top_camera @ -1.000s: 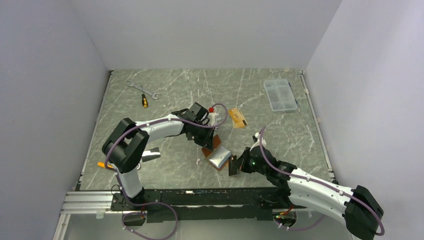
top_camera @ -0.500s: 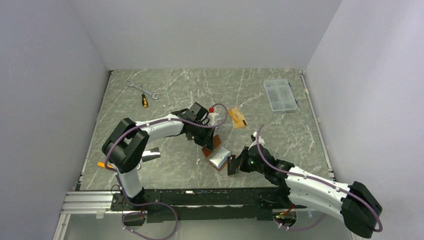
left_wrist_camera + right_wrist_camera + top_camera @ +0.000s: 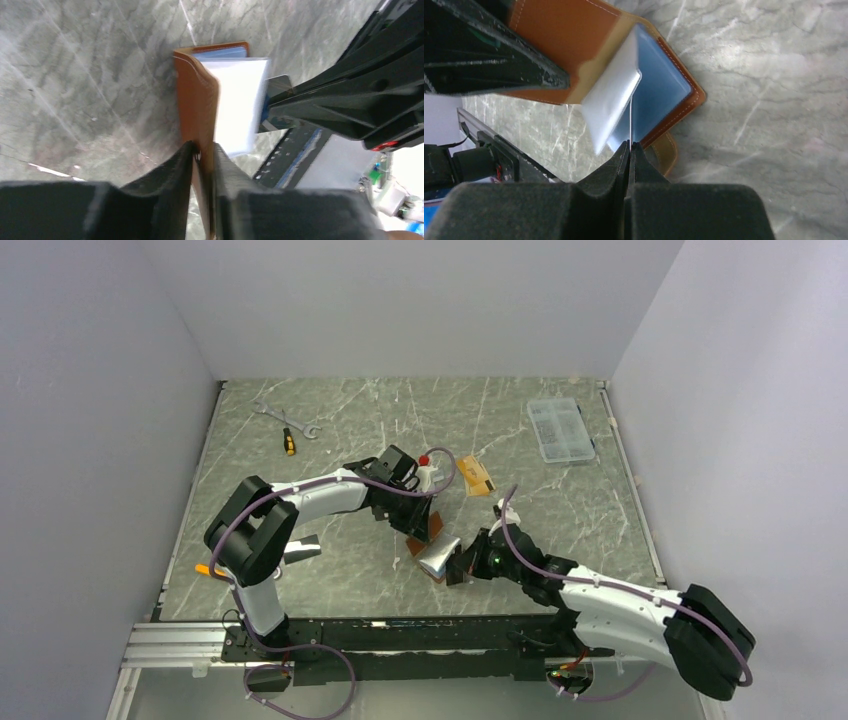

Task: Put the credit cards into the card holder
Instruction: Open the card holder at the center of the board.

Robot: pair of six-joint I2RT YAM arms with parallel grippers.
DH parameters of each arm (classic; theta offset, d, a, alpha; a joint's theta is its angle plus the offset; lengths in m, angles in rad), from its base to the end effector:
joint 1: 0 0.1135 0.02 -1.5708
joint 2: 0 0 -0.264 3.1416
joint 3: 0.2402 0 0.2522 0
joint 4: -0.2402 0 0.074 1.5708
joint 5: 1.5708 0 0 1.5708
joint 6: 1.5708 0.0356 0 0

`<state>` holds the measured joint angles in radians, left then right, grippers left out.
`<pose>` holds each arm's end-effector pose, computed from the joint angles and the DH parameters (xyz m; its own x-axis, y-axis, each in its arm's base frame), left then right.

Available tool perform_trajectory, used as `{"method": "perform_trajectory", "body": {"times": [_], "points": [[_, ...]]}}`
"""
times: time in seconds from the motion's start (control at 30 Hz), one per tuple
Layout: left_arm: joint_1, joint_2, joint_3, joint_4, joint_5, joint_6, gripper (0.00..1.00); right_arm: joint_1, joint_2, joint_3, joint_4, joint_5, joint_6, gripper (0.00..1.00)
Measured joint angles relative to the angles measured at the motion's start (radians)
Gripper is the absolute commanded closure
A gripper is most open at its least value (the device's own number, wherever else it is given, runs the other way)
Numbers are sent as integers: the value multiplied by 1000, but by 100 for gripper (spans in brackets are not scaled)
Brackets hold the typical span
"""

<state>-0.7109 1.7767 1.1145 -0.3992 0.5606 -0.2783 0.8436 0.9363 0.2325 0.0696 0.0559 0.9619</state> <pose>0.2565 -0.2459 0.1777 -0.8419 0.4179 -0.3414 0.5386 0.6109 -0.5803 0.1194 0.1312 0.1484 -0.8126 0.3189 -0.4879 -0.0864 0.7620 0.6418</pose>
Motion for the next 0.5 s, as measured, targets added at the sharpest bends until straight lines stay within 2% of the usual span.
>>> {"method": "perform_trajectory", "body": {"times": [0.07,0.17,0.3,0.5], "points": [[0,-2,0,3,17,2,51,-1,35,11,32,-10,-5,100],[0,-20,-8,21,57,-5,43,-1,77,29,78,-18,-13,100],[15,-47,-16,47,126,-15,38,-3,123,56,130,-33,-21,100],[47,-52,-34,79,172,-26,37,-3,180,79,190,-46,-29,100]]}}
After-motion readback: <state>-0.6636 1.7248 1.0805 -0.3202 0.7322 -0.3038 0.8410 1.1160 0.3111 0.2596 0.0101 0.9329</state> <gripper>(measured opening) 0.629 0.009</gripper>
